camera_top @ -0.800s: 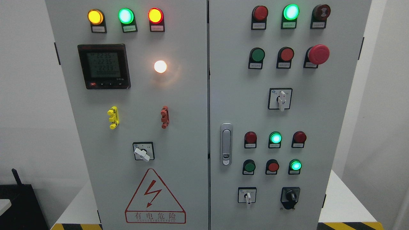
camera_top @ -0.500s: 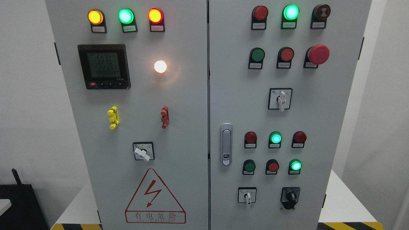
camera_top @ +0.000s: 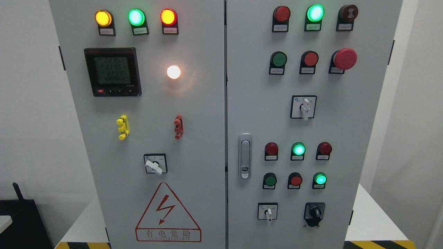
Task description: Release door handle
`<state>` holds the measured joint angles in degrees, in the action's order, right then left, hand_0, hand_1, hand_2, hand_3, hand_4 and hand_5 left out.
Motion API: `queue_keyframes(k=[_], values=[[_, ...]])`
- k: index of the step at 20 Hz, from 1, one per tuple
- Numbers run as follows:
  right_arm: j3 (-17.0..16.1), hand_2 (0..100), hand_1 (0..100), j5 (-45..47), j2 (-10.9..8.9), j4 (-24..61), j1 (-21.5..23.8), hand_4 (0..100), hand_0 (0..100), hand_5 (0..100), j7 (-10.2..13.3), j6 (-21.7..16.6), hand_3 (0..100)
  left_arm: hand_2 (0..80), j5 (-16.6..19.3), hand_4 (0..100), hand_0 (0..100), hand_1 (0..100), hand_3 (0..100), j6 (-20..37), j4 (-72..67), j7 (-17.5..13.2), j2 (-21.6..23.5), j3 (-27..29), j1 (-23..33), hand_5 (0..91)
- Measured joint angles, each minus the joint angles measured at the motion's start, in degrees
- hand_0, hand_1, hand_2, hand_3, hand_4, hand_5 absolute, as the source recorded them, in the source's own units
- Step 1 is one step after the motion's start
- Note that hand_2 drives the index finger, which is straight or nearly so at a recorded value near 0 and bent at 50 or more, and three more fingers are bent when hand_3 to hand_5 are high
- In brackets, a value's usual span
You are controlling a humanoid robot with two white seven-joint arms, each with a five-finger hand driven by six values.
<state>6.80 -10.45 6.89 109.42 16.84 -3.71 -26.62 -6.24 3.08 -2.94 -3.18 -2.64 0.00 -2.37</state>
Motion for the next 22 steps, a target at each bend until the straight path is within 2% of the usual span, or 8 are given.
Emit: queue_keyframes(k=[3,4,6,8,10,12,17,22], values=[[-0.32,0,13,-8.64,0.01,0.36,-0.67,27,47,25,4.17,-3.56,32,0.0,0.00,0,12,39,0,0.00,0.01,0.00,0.00,0.00,0.00,0.0],[-0.48,0,16,-11.70,0.02,0.46,-1.10,31,44,35,4.96,-4.15,33,0.0,0.00,0,12,39,0,0.00,0.01,0.00,0.00,0.00,0.00,0.0],[-0.80,0,19,-19.39,0.06,0.64,-2.41,35,38,46,6.24,-4.80,34,0.0,0.00,0,12,39,0,0.00,0.01,0.00,0.00,0.00,0.00,0.0],[-1.13,0,20,-26.86,0.09,0.67,-4.38,43,35,61,6.81,-4.74,41,0.0,0.00,0,12,39,0,0.00,0.01,0.00,0.00,0.00,0.00,0.0],[-1.63,0,21,-34.88,0.11,0.58,-6.62,65,33,84,7.08,-3.21,56,0.0,0.00,0,12,39,0,0.00,0.01,0.00,0.00,0.00,0.00,0.0],[-2.17,0,21,-41.54,0.15,0.49,-9.54,77,33,97,7.25,-1.05,65,0.0,0.00,0,12,39,0,0.00,0.01,0.00,0.00,0.00,0.00,0.0],[-2.94,0,20,-52.95,0.32,0.23,-14.99,99,33,100,7.18,4.79,84,0.0,0.00,0,12,39,0,0.00,0.00,0.00,0.00,0.00,0.00,0.0],[-3.28,0,19,-60.07,0.51,0.10,-19.23,100,34,100,5.25,9.94,90,0.0,0.00,0,12,39,0,0.00,0.00,0.00,0.00,0.00,0.00,0.0]])
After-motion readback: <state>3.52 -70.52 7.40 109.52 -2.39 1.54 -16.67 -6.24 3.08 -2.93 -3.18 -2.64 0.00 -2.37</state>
